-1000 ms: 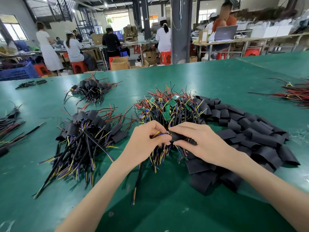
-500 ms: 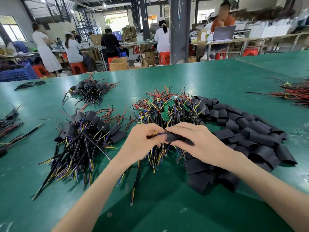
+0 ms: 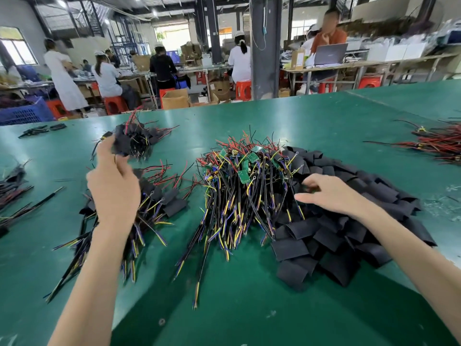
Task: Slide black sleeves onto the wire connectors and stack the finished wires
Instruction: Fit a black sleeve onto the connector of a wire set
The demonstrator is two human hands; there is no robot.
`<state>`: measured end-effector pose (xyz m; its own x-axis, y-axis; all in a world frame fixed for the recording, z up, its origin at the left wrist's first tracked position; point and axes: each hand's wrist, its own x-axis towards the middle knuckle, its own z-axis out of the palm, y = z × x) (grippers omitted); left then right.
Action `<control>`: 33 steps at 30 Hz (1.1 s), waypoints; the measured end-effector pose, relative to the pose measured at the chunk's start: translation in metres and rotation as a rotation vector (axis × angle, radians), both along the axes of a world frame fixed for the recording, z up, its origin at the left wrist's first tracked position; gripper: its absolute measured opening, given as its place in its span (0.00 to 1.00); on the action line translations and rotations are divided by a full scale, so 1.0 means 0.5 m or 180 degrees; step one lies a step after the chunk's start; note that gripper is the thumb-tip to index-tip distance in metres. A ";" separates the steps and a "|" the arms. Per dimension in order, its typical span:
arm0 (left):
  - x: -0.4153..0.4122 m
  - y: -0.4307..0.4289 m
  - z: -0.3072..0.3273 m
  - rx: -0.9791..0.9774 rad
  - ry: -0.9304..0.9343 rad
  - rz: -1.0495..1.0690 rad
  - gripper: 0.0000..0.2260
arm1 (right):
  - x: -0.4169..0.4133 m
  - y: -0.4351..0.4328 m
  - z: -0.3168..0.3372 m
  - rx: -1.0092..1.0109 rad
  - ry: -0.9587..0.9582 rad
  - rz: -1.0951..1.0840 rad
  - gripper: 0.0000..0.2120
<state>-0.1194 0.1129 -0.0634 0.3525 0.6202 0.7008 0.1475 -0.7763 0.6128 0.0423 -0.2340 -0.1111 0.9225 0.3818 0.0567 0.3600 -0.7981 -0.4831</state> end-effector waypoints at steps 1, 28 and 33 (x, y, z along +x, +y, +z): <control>0.000 0.015 -0.008 0.0073 0.0352 0.0231 0.16 | 0.000 0.003 -0.003 -0.0036 0.0022 0.0029 0.25; 0.196 -0.267 -0.044 0.0003 0.1843 -0.0647 0.23 | -0.026 0.029 -0.001 0.0975 -0.1277 -0.0345 0.17; 0.212 -0.272 -0.021 -0.0472 0.1793 -0.0638 0.20 | -0.028 0.035 -0.002 0.1007 -0.1294 -0.0331 0.16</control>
<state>-0.0136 -0.0229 -0.0738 0.7633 0.5800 0.2844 0.3400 -0.7350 0.5867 0.0286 -0.2167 -0.1123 0.8341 0.1956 0.5157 0.4952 -0.6773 -0.5441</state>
